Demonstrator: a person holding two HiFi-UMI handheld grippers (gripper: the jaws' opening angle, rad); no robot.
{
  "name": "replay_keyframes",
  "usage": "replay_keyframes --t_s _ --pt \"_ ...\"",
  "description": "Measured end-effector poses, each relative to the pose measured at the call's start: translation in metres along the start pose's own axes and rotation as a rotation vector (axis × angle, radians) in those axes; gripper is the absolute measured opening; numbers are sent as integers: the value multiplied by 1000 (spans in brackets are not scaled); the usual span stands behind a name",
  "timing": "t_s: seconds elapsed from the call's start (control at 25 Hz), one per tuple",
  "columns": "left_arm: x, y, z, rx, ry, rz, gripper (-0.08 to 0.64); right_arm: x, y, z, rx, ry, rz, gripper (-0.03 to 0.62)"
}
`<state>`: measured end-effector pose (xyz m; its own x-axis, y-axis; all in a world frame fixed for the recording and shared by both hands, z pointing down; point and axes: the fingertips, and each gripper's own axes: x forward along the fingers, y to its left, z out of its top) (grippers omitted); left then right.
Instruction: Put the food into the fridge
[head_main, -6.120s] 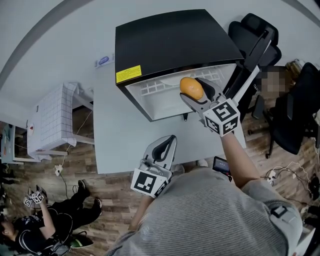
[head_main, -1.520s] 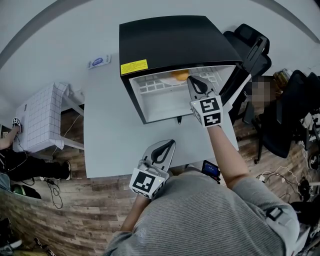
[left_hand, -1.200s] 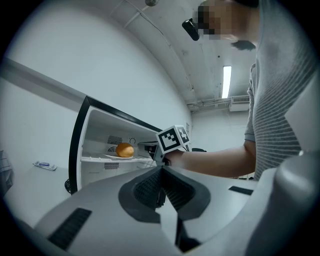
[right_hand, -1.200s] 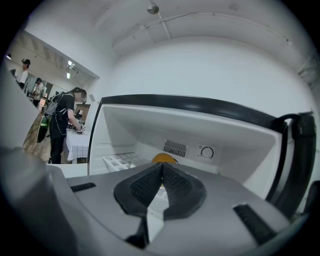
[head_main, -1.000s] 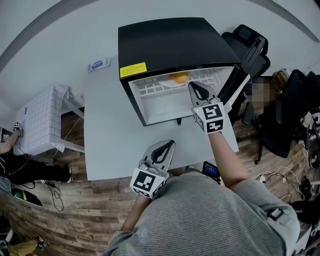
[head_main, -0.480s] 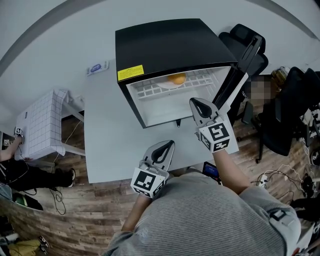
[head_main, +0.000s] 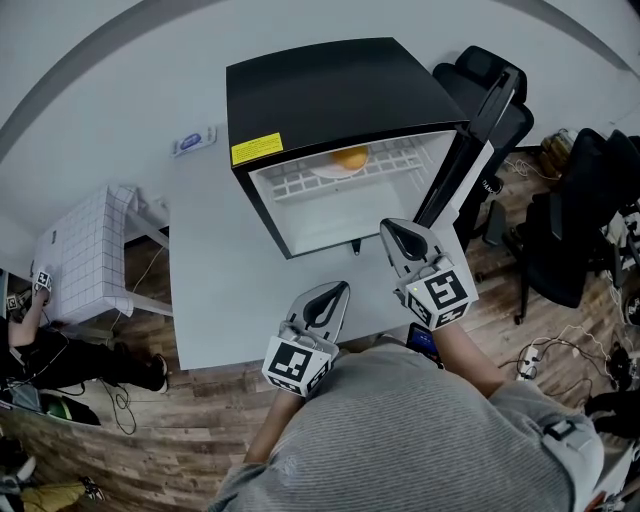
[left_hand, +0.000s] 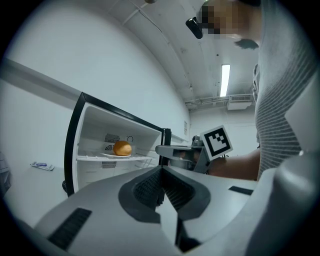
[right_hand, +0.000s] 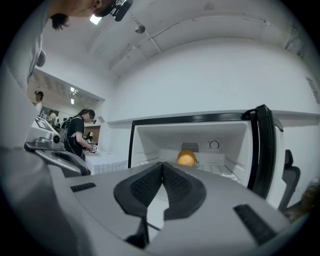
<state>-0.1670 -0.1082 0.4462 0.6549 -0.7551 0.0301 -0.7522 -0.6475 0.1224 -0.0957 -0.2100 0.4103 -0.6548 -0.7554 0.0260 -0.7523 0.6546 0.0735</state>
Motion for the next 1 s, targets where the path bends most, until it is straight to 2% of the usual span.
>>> replay_keyframes --t_s 0.24,0.52,0.64,0.8,1.0 --pt "1 0 -2 -2 12 -4 11 -37 34 7 99 -58 82 12" --pt "2 1 2 5 18 3 11 -53 77 -4 140 -54 190 12" --pt "3 6 4 -15 13 29 11 -53 82 -5 158 -56 212 12" --pt "2 10 4 -82 3 51 11 -52 83 -5 160 -55 224 12" --pt "1 13 6 -85 0 69 11 -50 80 -1 144 -64 229 12"
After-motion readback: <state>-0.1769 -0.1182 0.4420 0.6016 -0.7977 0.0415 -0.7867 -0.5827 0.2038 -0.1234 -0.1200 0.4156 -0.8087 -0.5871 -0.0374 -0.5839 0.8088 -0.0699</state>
